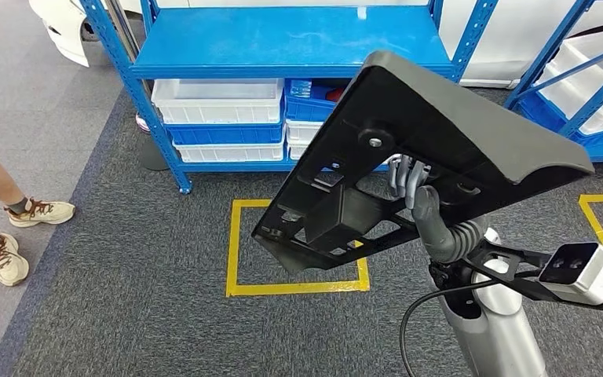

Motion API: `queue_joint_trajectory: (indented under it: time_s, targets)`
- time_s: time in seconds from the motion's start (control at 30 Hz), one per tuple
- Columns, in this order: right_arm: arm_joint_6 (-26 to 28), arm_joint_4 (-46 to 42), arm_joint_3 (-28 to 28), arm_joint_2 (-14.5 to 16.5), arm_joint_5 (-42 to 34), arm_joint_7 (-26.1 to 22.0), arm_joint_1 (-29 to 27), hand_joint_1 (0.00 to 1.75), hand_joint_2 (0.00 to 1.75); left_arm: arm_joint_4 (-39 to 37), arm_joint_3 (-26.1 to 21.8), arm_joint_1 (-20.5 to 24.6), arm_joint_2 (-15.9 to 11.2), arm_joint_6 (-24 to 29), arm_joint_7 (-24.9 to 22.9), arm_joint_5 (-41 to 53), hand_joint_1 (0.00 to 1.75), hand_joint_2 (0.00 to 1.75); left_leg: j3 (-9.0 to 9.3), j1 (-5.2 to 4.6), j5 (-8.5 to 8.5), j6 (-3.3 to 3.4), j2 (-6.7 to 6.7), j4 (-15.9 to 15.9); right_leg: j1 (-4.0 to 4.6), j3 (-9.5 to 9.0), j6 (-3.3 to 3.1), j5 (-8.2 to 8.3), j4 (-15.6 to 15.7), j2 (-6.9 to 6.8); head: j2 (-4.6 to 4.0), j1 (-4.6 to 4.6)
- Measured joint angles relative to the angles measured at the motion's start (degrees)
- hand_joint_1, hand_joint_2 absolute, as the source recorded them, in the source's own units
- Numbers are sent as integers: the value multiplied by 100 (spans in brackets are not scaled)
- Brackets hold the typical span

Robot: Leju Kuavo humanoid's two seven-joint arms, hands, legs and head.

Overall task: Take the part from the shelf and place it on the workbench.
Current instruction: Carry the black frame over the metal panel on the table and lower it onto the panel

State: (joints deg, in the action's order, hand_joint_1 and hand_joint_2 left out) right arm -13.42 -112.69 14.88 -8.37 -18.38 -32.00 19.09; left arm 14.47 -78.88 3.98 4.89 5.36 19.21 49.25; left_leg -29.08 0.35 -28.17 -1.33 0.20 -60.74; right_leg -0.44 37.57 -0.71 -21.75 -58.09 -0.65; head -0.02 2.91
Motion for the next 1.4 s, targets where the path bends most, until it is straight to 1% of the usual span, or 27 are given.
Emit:
queue_joint_trajectory:
  time_s: [0.03,0.07,0.13,0.17,0.2,0.27,0.3,0.33,0.37,0.47,0.53,0.63,0.7,0.8,0.83,0.87,0.9,0.93,1.0,1.03,1.07,1.13,1.2,1.27,1.33,1.37,1.4]
  targets:
    - [-8,1,0,0,2,-50,-18,175,175,0,1,5,0,0,-10,13,0,0,179,-12,-112,31,-5,294,5,13,33,41,-5,-3,0,0]
    - [-23,2,0,0,-2,-99,-40,175,175,0,1,6,0,-1,-19,20,0,0,249,-23,-171,65,-7,440,10,19,68,84,-2,-5,0,-1]
    - [-84,15,-2,-5,-39,-188,-90,175,175,0,0,-8,1,-2,-28,15,0,0,212,-12,-120,149,9,474,-2,46,135,100,-23,2,0,-2]
    - [-126,27,-7,-12,-73,-223,-111,175,175,0,-1,-15,1,-7,-27,9,0,0,185,-5,-76,193,23,482,-10,93,165,5,-126,13,0,-2]
    - [-170,39,-16,-18,-110,-250,-129,175,175,0,-1,-18,1,-14,-21,4,0,0,146,-1,-25,231,38,490,-20,187,191,-180,-354,25,0,-2]
    - [-244,61,-49,-26,-170,-279,-152,175,175,0,-1,-14,-1,-29,-6,4,0,0,36,-18,61,276,51,480,-32,456,232,-674,-1104,37,0,-2]
    - [-274,71,-73,-26,-191,-286,-168,175,175,0,-1,-14,-2,-33,-2,4,0,0,-23,-28,102,283,51,470,-34,565,244,-857,-1464,38,0,-2]
    - [-296,81,-102,-26,-205,-289,-192,175,175,0,-1,-18,-3,-37,1,7,0,0,-78,-37,134,284,51,457,-35,582,247,-926,-1648,38,0,-2]
    - [-312,89,-135,-26,-215,-290,-222,175,175,0,-1,-24,-4,-42,1,10,0,0,-123,-43,157,281,49,440,-33,480,241,-884,-1605,38,0,-2]
    - [-365,96,-251,-26,-225,-294,-290,175,175,0,-1,-45,-3,-54,1,36,0,0,-192,-64,188,261,45,389,-8,-264,146,-518,-550,36,0,-2]
    - [-449,88,-353,-26,-192,-327,-330,175,175,0,-1,-45,-3,-65,2,57,0,0,-233,-71,209,217,46,359,34,-513,71,-471,-97,30,0,-1]
    - [-615,80,-531,-26,-87,-395,-451,175,175,1,0,-43,-21,-114,22,107,0,0,-268,-60,233,126,44,345,47,-526,-5,-439,32,22,0,-1]
    - [-697,79,-605,-23,-56,-405,-491,175,175,1,1,-43,-43,-144,39,123,0,0,-368,-57,60,69,30,128,6,-526,-63,-377,103,14,0,0]
    - [-796,84,-654,-14,-55,-381,-511,175,175,0,2,-47,-80,-138,54,116,0,0,-820,-20,-514,-14,18,-926,-8,-460,-97,-318,117,57,0,0]
    - [-817,87,-664,-10,-56,-368,-518,175,175,0,2,-50,-92,-130,57,113,0,0,-927,-7,-607,-34,18,-1202,-9,-430,-91,-303,104,85,0,0]
    - [-831,91,-673,-7,-57,-356,-523,175,175,0,2,-53,-100,-125,62,111,0,0,-935,6,-585,-46,18,-1268,-10,-402,-82,-290,90,120,0,0]
    - [-834,94,-679,-2,-57,-352,-526,175,175,0,2,-54,-106,-121,67,110,0,0,-828,18,-460,-52,13,-1102,-13,-379,-70,-278,73,163,0,0]
    - [-834,95,-685,5,-57,-351,-527,175,175,0,2,-54,-111,-119,74,109,0,0,-617,32,-268,-50,-23,-734,-17,-362,-56,-269,54,208,0,0]
    - [-833,95,-705,20,-56,-352,-523,175,175,0,2,-53,-128,-119,86,107,0,0,-209,50,-18,-22,-210,34,-10,-316,-15,-249,5,297,0,0]
    - [-834,93,-715,26,-51,-353,-521,175,175,0,2,-54,-136,-119,90,105,0,0,-100,51,26,-3,-284,258,-7,-287,14,-233,-15,341,0,0]
    - [-836,90,-721,29,-40,-358,-525,175,175,0,1,-56,-146,-120,87,102,0,0,-74,43,14,21,-318,333,-7,-259,50,-212,-22,386,0,0]
    - [-840,59,-727,31,23,-388,-560,175,175,0,0,-54,-162,-120,72,86,0,0,-79,37,54,84,-230,355,-20,-221,125,-175,-19,456,0,0]
    - [-833,-7,-726,31,132,-461,-602,175,175,0,-1,-48,-178,-115,40,61,0,0,-83,52,111,167,-126,393,-28,-128,182,-305,-190,349,0,-1]
    - [-797,-97,-715,34,237,-541,-629,175,175,0,-1,-60,-194,-109,-4,50,0,0,-111,51,143,219,-14,409,-36,151,225,-680,-802,171,0,-1]
    - [-731,-209,-701,45,302,-576,-671,175,175,0,-1,-78,-210,-106,-40,57,0,0,-143,37,151,231,99,405,-44,455,261,-984,-1517,114,0,-1]
    - [-699,-268,-695,54,322,-575,-691,175,175,0,-1,-80,-218,-105,-52,61,0,0,-151,33,153,231,157,402,-46,491,268,-993,-1645,101,0,-1]
    - [-672,-324,-688,60,334,-568,-705,175,175,0,-1,-77,-225,-105,-61,66,0,0,-153,30,151,227,212,398,-46,406,266,-897,-1539,79,0,-1]
